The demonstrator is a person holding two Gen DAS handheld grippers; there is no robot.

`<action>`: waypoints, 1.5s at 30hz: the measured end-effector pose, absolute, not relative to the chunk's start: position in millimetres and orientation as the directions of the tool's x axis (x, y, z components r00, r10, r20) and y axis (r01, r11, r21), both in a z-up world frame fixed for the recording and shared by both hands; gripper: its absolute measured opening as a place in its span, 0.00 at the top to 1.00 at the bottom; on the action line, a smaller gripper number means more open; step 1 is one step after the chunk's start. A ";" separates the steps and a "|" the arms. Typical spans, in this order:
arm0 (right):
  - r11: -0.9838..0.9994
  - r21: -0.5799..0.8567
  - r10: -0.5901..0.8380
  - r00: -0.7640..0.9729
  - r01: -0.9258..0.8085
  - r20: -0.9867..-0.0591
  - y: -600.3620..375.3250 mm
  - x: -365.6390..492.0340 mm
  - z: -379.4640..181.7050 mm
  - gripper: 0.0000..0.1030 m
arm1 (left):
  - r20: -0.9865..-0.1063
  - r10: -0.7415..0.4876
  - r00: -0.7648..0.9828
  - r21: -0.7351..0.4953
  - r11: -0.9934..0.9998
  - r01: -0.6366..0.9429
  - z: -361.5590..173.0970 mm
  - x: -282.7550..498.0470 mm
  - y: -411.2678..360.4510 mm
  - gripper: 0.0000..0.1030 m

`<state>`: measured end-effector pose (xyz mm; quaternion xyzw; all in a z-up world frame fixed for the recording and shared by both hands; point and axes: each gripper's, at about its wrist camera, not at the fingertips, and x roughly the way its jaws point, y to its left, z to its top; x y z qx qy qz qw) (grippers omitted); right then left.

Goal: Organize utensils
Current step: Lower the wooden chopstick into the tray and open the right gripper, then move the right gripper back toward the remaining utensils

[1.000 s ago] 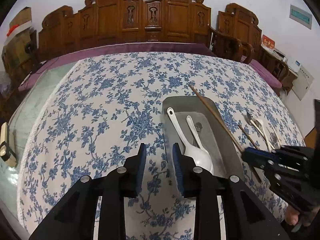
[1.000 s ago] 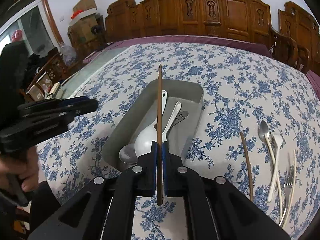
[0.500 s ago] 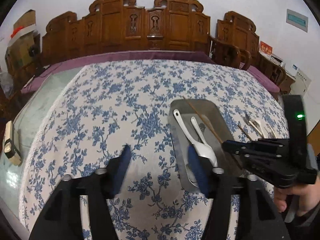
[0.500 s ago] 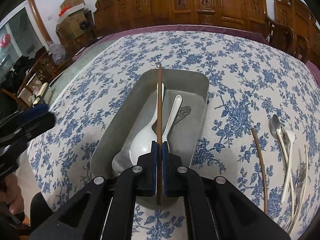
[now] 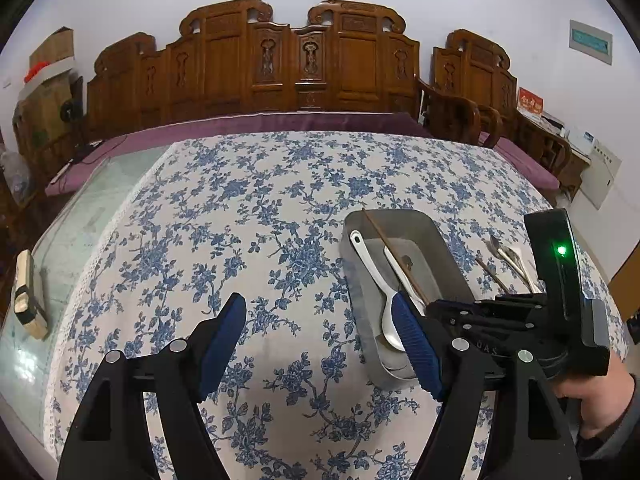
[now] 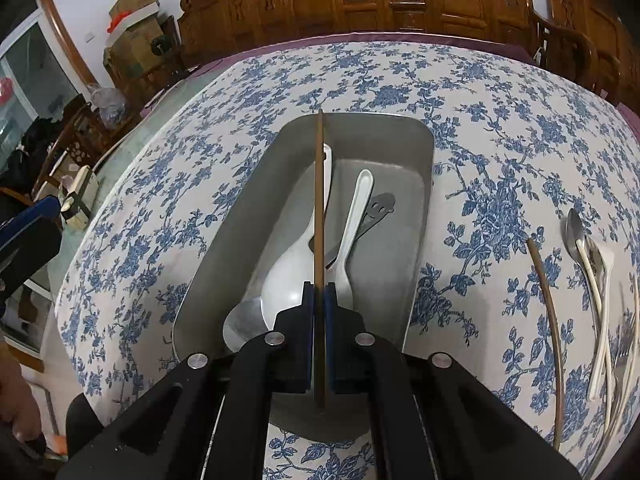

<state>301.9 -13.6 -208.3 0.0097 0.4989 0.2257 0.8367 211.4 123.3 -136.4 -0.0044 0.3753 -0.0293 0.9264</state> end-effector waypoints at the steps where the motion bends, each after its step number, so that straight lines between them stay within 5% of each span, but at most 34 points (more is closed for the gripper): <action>1: 0.898 0.241 0.386 0.400 -0.367 -0.831 -13.8 300.7 -209.0 0.94 | -0.696 -0.057 0.716 -0.030 0.998 0.050 -136.8 211.5 123.6 0.30; 9: 0.893 0.213 0.379 0.405 -0.397 -0.832 -13.7 291.5 -203.2 0.93 | -0.696 -0.060 0.715 -0.032 0.998 0.052 -138.3 210.1 122.8 0.30; 18: 0.856 0.179 0.427 0.469 -0.485 -0.773 -43.4 263.2 -164.8 0.92 | -0.689 -0.068 0.721 -0.027 0.997 0.069 -134.6 206.2 113.1 0.18; 21: 0.853 0.144 0.422 0.500 -0.501 -0.756 -66.2 251.6 -154.9 0.79 | -0.692 -0.072 0.719 -0.022 0.997 0.079 -134.7 205.3 105.9 0.13; 23: 0.857 0.118 0.408 0.521 -0.502 -0.750 -85.2 247.0 -150.7 0.78 | -0.696 -0.076 0.714 -0.021 0.996 0.086 -135.1 204.6 99.9 0.12; 29: 0.886 0.079 0.357 0.562 -0.457 -0.747 -140.5 250.7 -147.2 0.77 | -0.700 -0.107 0.706 -0.032 0.992 0.119 -135.2 205.2 70.8 0.12; 31: 0.896 0.086 0.345 0.558 -0.436 -0.755 -161.2 256.2 -148.2 0.66 | -0.701 -0.118 0.704 -0.034 0.991 0.132 -135.3 206.7 58.6 0.12; 45: 0.961 0.112 0.241 0.564 -0.254 -0.790 -260.3 295.1 -184.0 0.66 | -0.717 -0.216 0.662 -0.078 0.970 0.232 -145.5 224.9 -41.6 0.12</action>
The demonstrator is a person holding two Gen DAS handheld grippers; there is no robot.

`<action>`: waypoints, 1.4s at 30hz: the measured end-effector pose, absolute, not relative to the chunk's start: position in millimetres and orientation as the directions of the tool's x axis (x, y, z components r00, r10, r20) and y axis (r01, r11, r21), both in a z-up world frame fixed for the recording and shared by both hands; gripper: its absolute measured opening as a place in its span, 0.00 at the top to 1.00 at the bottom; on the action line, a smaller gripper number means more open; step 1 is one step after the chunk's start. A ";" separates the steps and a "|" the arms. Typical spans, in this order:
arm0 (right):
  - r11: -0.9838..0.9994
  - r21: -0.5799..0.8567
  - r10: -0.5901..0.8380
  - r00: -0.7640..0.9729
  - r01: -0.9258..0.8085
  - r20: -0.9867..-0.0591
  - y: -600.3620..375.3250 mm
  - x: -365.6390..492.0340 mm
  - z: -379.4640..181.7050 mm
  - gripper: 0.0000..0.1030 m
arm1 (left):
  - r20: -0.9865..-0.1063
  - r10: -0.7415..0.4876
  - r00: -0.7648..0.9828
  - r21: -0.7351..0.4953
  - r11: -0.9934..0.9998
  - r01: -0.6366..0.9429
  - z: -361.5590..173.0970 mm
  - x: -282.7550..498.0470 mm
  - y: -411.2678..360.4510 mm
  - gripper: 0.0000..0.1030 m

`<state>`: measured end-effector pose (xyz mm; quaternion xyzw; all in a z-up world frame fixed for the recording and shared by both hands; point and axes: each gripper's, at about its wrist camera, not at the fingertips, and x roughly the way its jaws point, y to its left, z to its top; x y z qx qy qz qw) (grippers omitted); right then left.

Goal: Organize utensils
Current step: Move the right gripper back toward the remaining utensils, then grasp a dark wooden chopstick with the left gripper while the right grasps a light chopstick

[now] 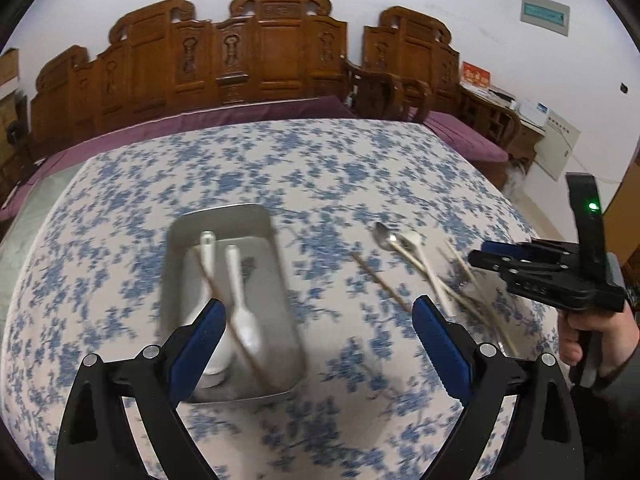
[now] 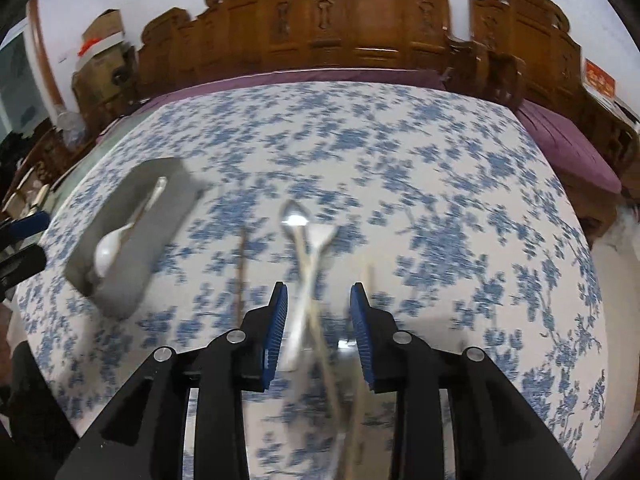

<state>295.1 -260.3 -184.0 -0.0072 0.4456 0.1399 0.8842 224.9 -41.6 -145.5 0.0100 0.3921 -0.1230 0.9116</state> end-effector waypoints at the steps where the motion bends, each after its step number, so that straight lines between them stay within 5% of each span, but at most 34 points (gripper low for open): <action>1: 0.963 0.116 0.238 0.562 -0.244 -0.792 -265.2 297.2 -186.7 0.66 | -0.720 -0.220 0.658 -0.078 0.968 0.238 -147.3 226.3 -47.8 0.12; 12: 0.967 0.043 0.166 0.491 -0.251 -0.855 -286.4 300.0 -222.1 0.78 | -0.765 -0.225 0.603 -0.057 0.957 0.285 -180.5 243.4 -97.7 0.12; 42: 0.951 0.186 0.277 0.414 -0.246 -0.867 -295.2 266.4 -224.3 0.82 | -0.838 -0.194 0.510 -0.030 0.950 0.311 -232.9 244.3 -131.3 0.12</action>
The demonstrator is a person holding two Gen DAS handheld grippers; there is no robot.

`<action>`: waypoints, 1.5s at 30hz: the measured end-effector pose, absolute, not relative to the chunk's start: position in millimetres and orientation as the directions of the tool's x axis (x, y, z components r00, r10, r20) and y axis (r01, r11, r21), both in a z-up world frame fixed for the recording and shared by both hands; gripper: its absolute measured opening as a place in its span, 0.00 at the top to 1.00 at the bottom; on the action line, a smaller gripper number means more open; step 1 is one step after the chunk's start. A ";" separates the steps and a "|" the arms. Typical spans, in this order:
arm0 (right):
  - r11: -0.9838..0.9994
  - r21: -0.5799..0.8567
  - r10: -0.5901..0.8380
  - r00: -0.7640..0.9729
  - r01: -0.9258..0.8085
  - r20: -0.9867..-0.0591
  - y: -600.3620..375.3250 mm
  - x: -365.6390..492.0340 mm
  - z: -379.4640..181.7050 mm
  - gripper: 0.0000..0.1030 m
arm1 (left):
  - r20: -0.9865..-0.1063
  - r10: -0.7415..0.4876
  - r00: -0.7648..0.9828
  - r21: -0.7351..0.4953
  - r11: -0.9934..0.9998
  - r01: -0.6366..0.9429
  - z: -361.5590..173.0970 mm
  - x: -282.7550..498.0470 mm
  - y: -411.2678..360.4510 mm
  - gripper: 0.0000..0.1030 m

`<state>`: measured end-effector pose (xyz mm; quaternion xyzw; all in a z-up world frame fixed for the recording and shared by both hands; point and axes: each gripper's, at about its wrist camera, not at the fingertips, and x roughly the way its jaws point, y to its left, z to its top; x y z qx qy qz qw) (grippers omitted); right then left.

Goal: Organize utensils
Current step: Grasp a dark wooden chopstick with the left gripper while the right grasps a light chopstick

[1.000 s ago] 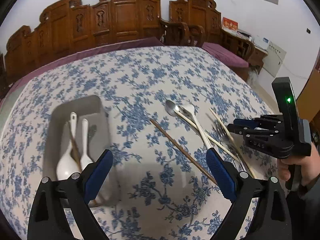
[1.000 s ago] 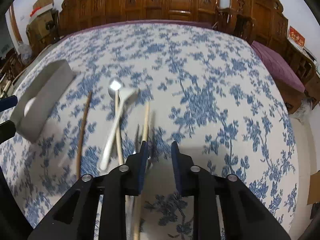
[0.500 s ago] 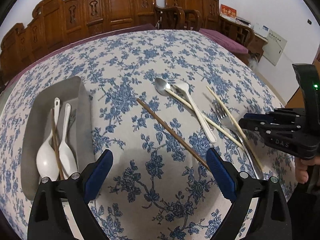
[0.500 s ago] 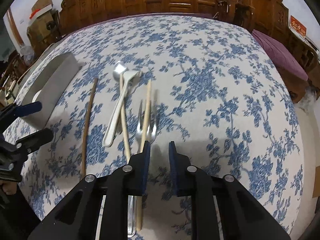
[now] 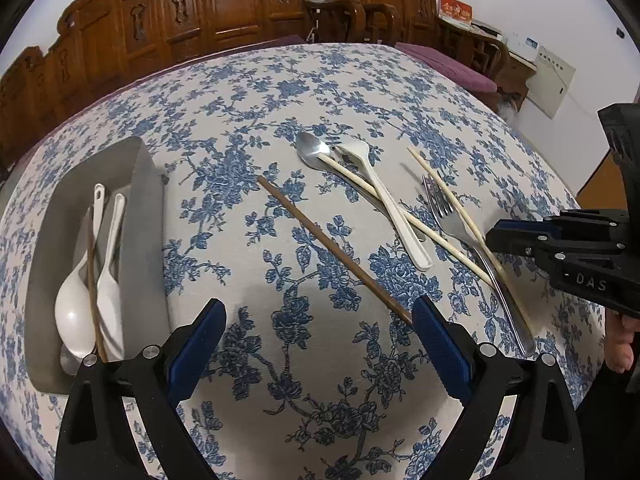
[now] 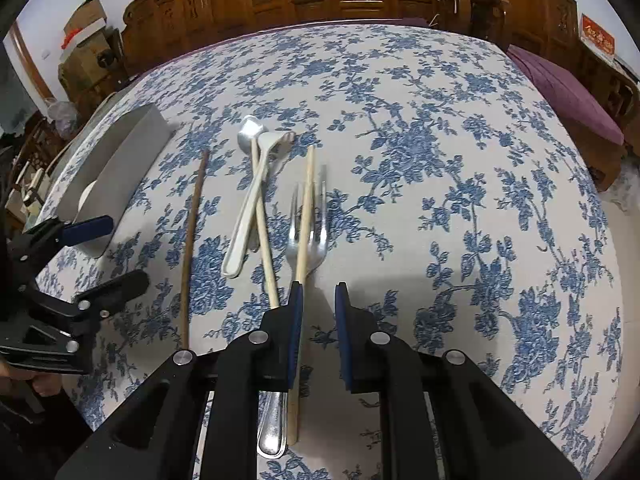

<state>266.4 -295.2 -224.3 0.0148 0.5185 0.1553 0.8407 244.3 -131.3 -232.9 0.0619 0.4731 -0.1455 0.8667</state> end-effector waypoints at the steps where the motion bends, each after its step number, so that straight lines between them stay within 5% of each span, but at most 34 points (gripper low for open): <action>1: 0.950 0.195 0.284 0.411 -0.245 -0.866 -295.7 266.5 -225.3 0.82 | -0.840 -0.193 0.507 -0.030 0.949 0.313 -234.0 245.0 -133.2 0.12; 19: 0.951 0.217 0.298 0.459 -0.221 -0.837 -305.9 271.1 -214.3 0.94 | -0.855 -0.180 0.486 -0.025 0.951 0.308 -247.9 265.2 -151.7 0.13; 27: 0.952 0.214 0.296 0.486 -0.218 -0.822 -308.0 276.5 -208.2 0.94 | -0.868 -0.139 0.477 -0.005 0.962 0.271 -255.0 273.5 -154.2 0.35; 35: 0.948 0.215 0.307 0.497 -0.235 -0.811 -302.3 279.3 -203.8 0.94 | -0.869 -0.105 0.483 0.008 0.974 0.227 -251.8 275.6 -139.4 0.72; 39: 0.944 0.214 0.315 0.497 -0.249 -0.809 -297.6 280.7 -203.0 0.94 | -0.874 -0.102 0.475 0.003 0.977 0.215 -251.3 278.0 -135.4 0.79; 41: 0.943 0.214 0.316 0.493 -0.253 -0.810 -295.8 281.3 -204.0 0.94 | -0.876 -0.103 0.471 -0.004 0.978 0.207 -251.3 280.0 -134.5 0.92; 45: 0.942 0.215 0.319 0.492 -0.257 -0.810 -293.1 281.4 -204.3 0.94 | -0.884 -0.126 0.451 -0.034 0.978 0.206 -250.4 281.9 -132.4 0.95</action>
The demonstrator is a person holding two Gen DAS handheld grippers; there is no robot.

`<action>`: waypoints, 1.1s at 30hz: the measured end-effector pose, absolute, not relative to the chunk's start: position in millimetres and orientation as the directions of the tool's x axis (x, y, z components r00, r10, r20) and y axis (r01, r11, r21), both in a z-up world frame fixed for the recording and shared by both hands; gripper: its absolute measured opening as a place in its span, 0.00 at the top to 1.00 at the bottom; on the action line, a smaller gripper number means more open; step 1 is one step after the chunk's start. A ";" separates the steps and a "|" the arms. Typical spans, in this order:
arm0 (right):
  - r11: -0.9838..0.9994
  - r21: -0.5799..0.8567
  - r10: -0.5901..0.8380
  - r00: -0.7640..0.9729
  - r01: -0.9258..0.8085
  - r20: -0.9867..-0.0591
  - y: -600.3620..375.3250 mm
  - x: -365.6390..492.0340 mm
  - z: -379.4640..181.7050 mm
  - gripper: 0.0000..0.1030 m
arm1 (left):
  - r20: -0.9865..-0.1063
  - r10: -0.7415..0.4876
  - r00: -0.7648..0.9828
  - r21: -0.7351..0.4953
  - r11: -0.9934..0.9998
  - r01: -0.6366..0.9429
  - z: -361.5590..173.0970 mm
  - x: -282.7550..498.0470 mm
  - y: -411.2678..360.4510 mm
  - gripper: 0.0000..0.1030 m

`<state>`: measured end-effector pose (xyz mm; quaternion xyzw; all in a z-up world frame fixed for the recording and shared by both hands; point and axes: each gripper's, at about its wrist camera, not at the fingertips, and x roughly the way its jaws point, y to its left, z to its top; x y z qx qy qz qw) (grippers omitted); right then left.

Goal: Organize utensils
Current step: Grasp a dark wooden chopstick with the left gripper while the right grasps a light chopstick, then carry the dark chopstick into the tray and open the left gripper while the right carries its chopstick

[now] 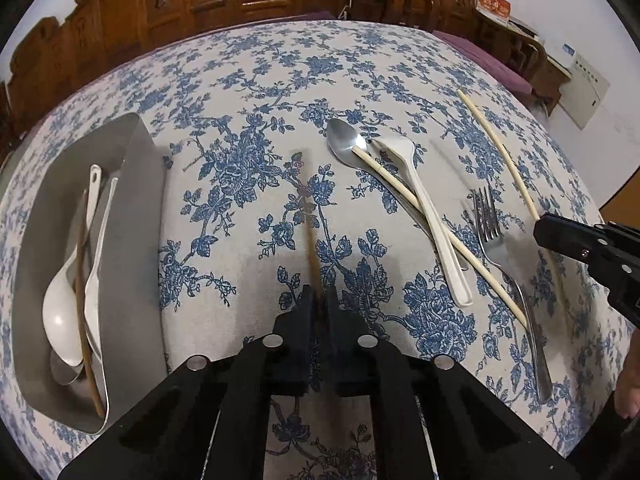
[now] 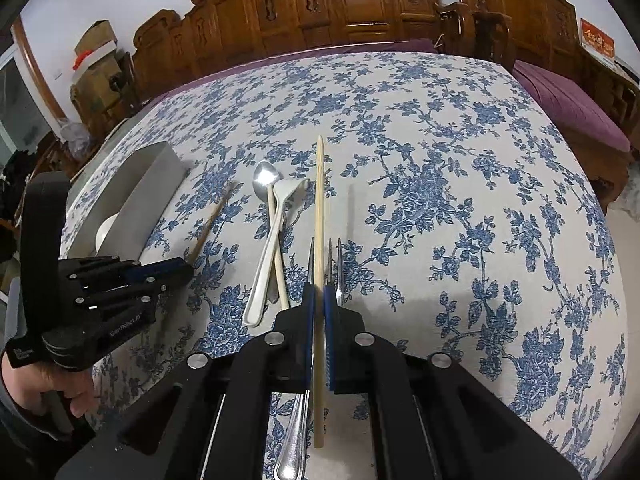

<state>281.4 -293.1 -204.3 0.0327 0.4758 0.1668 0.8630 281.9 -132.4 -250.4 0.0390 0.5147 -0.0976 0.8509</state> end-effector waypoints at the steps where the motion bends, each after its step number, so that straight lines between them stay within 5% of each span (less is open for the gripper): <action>1: 0.942 0.217 0.321 0.492 -0.257 -0.809 -292.9 281.3 -204.1 0.94 | -0.885 -0.126 0.448 -0.032 0.977 0.212 -249.8 281.4 -132.7 0.95; 33: 0.901 0.184 0.401 0.591 -0.394 -0.700 -211.0 274.3 -119.5 0.94 | -0.766 -0.179 0.617 -0.050 0.974 0.221 -140.4 265.0 -63.0 0.95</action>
